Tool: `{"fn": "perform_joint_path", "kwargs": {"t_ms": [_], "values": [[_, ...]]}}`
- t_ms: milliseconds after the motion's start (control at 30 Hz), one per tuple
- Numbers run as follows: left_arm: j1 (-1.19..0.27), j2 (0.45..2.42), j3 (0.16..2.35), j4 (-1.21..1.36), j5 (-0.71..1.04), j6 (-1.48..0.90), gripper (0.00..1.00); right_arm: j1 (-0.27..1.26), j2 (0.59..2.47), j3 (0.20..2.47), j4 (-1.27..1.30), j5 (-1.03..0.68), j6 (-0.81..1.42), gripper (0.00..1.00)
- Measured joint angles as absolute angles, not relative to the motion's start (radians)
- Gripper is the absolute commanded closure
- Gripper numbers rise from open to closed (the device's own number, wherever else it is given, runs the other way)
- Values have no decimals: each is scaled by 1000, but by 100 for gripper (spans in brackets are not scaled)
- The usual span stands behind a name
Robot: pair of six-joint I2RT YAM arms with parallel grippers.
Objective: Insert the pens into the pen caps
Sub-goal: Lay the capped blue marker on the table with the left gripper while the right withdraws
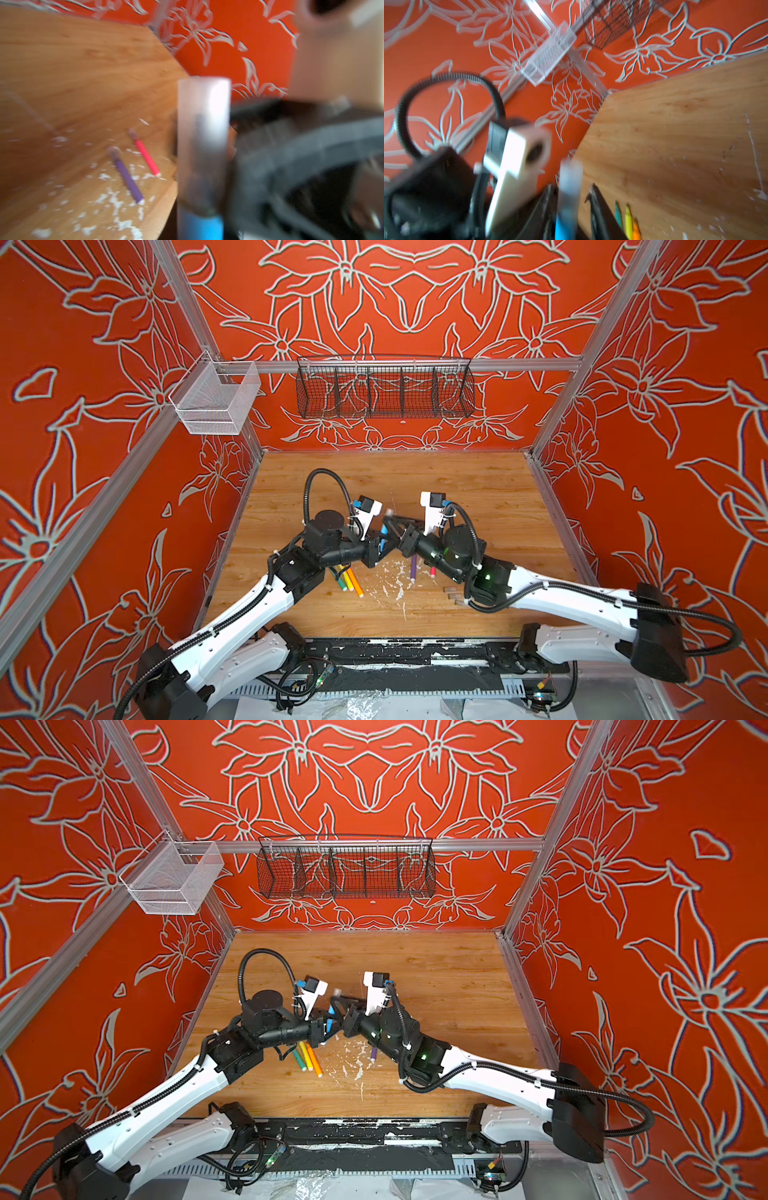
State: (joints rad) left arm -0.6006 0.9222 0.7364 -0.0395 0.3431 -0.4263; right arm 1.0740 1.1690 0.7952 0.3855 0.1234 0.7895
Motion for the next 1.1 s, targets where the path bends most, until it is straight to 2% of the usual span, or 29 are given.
{"fn": "perform_joint_path", "kwargs": {"t_ms": [167,367,500,733,1000,1100], "values": [[-728,904,680,-79,19,-469,100,1023,1063,793,132,104,762,37],[-825,1065,662,-162,-201,-595,100,1003,901,793,-103,205,736,34],[-894,1273,730,-214,-270,-675,100,987,841,793,-224,290,728,33],[-971,1627,971,-322,-354,-790,100,935,799,765,-370,408,714,31],[-975,1716,1005,-376,-397,-854,100,898,714,713,-431,427,719,31],[-975,1740,1011,-376,-396,-855,94,897,698,698,-436,427,722,31]]}}
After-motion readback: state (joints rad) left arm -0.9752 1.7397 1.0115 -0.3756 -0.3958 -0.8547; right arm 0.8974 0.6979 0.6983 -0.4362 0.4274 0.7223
